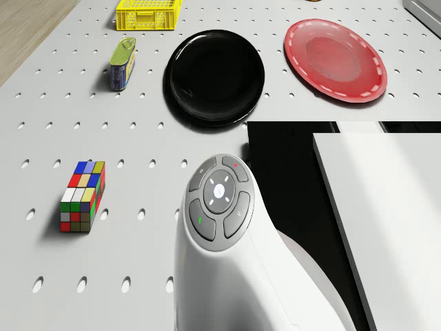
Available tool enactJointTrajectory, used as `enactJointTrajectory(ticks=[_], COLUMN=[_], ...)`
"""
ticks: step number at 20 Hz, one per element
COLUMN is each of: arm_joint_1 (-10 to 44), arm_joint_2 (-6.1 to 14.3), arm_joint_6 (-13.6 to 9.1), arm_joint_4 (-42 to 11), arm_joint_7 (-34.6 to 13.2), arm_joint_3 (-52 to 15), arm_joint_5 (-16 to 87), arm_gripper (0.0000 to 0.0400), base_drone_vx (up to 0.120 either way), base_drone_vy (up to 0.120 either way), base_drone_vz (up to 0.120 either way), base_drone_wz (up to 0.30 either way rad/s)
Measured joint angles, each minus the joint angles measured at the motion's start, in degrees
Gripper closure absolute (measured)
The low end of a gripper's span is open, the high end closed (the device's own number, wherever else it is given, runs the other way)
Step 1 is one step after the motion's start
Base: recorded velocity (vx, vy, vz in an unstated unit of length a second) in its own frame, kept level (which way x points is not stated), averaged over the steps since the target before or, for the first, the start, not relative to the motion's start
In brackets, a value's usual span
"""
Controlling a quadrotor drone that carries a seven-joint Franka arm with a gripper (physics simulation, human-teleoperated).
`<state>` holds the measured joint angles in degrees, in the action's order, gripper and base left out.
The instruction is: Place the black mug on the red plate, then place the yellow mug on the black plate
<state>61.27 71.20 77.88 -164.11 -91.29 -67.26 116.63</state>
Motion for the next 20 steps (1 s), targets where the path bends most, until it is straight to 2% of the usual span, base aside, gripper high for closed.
enactJointTrajectory(ticks=[20], arm_joint_1=[3.89], arm_joint_2=[2.42], arm_joint_6=[3.47], arm_joint_4=[2.49], arm_joint_7=[-1.76], arm_joint_3=[0.11], arm_joint_5=[-0.17], arm_gripper=[0.0], base_drone_vx=[0.0], base_drone_vy=[0.0], base_drone_vz=[0.0], base_drone_wz=[0.0])
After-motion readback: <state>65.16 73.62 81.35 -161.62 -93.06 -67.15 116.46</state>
